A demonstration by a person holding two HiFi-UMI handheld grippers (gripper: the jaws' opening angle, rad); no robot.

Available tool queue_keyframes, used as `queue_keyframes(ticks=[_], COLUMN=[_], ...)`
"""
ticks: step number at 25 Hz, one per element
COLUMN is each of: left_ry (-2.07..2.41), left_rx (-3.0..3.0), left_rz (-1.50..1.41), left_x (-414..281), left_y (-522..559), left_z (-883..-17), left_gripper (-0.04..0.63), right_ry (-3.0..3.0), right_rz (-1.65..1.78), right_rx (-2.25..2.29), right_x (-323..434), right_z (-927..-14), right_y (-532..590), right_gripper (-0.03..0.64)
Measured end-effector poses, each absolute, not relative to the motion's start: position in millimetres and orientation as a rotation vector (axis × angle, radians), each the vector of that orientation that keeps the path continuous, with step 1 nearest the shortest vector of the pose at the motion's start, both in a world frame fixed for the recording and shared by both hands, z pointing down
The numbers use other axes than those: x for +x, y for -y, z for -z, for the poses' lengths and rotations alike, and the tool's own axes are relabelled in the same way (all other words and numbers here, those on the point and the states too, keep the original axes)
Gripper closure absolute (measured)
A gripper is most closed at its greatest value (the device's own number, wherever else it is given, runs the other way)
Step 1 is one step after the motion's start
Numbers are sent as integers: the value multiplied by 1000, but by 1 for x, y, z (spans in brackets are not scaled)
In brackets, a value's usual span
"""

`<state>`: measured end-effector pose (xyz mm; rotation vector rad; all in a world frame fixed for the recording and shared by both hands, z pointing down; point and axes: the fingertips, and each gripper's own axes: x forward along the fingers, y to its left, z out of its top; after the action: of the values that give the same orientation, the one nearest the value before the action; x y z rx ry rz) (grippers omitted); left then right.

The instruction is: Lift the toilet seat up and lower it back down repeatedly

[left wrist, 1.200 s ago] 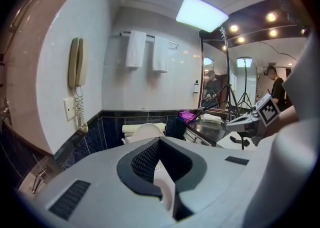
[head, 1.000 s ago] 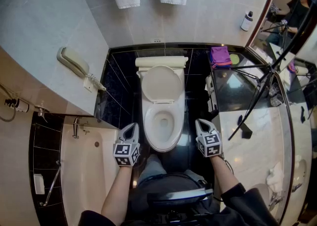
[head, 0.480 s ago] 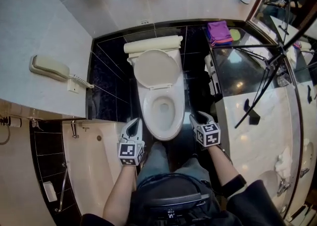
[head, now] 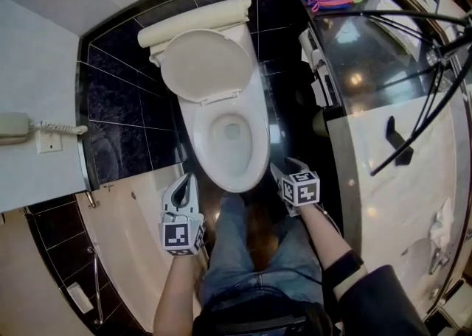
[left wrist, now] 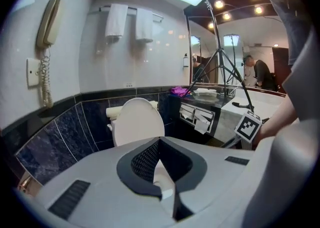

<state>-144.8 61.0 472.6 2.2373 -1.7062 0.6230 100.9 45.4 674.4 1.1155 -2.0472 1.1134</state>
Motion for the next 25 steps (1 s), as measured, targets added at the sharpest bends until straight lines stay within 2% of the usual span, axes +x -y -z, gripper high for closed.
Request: queue_keyframes(ticks=[9, 20, 25], left_ry=[1697, 1671, 1659], left_rx=[2183, 2178, 2145], left_rz=[-626, -669, -676], left_x=[-148, -146, -146], left_y=[-64, -80, -88], left_z=[-595, -681, -691], left_gripper=[597, 597, 597], right_ry=[1880, 1816, 1787], right_rz=[-1440, -1713, -1802], right_rx=[1063, 1114, 1146], right_x=[89, 65, 61], right_z=[-832, -923, -939], right_y=[-96, -95, -87], right_gripper=[407, 408, 479])
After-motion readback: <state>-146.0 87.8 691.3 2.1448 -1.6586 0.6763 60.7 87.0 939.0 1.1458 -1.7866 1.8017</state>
